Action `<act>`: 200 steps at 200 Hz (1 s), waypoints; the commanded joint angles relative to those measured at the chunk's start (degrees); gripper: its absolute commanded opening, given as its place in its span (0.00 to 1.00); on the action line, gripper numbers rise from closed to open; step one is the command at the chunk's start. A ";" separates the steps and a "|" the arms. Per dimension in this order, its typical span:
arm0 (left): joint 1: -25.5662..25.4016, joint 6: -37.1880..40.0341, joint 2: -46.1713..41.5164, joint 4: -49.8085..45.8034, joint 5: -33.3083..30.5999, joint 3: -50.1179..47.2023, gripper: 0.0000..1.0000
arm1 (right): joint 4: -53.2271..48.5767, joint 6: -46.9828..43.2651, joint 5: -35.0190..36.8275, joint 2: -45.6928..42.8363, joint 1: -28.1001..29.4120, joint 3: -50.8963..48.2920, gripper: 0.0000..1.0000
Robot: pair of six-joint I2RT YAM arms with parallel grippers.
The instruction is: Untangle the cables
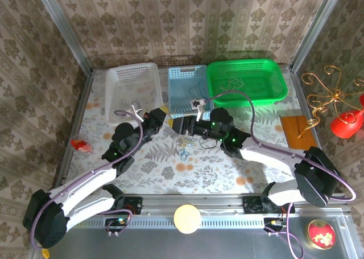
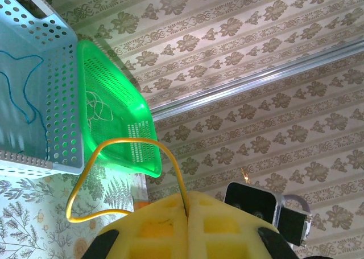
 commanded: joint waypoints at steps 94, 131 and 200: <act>-0.12 -1.12 -1.16 1.82 -0.69 0.99 0.00 | 3.50 0.45 3.07 4.93 -0.65 -1.73 0.00; 2.61 -0.42 -0.29 3.64 2.46 2.57 0.00 | 4.64 1.66 5.99 2.51 -2.19 -8.41 0.00; 7.97 -0.51 6.47 10.98 12.48 7.87 0.00 | 1.66 1.85 7.32 -1.02 -2.96 -11.59 0.19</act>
